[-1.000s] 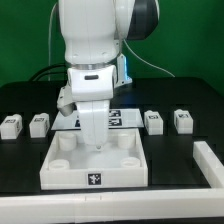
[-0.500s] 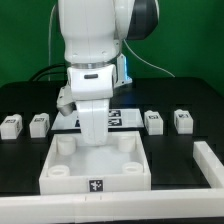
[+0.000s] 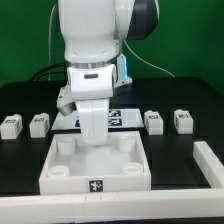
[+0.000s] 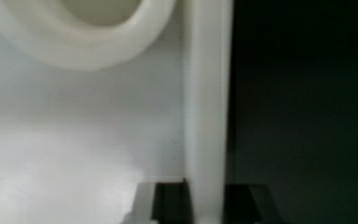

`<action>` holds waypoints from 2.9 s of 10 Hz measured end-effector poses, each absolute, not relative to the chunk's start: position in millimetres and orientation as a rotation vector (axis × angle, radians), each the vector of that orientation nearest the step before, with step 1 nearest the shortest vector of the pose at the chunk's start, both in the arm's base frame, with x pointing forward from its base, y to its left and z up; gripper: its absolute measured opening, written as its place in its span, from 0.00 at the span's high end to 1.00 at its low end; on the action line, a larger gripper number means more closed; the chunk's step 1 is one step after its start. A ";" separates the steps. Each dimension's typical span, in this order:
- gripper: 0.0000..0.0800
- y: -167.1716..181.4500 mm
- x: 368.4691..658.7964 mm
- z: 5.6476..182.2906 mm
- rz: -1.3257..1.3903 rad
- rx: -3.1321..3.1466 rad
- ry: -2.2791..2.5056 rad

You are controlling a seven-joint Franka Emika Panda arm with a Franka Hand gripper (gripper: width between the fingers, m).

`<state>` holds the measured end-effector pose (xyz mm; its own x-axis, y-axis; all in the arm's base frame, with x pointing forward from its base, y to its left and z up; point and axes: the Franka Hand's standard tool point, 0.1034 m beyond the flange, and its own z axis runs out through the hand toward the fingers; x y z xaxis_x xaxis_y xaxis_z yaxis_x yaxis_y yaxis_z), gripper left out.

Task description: Assemble one leg

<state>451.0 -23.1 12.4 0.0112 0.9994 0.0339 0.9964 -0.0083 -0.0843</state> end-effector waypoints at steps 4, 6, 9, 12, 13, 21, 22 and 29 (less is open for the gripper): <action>0.92 31.1 480.5 11.6 -0.012 -2.178 -2.141; 0.92 60.6 489.7 12.2 -0.023 -2.191 -2.113; 0.92 68.0 490.4 10.5 -0.003 -2.183 -2.103; 0.92 67.5 490.0 10.3 -0.003 -2.184 -2.102; 0.80 67.3 489.9 10.0 -0.003 -2.184 -2.101; 0.19 66.3 489.5 9.3 -0.001 -2.186 -2.098; 0.19 66.2 489.5 9.2 -0.001 -2.186 -2.098; 0.19 94.8 467.2 70.3 -0.033 -2.515 -1.791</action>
Offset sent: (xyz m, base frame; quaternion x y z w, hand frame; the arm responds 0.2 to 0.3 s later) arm 0.0293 0.0713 -0.0029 -0.0022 0.0080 0.0119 0.9999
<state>467.2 94.8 70.3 0.3271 0.9437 0.0486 0.9449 -0.3259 -0.0313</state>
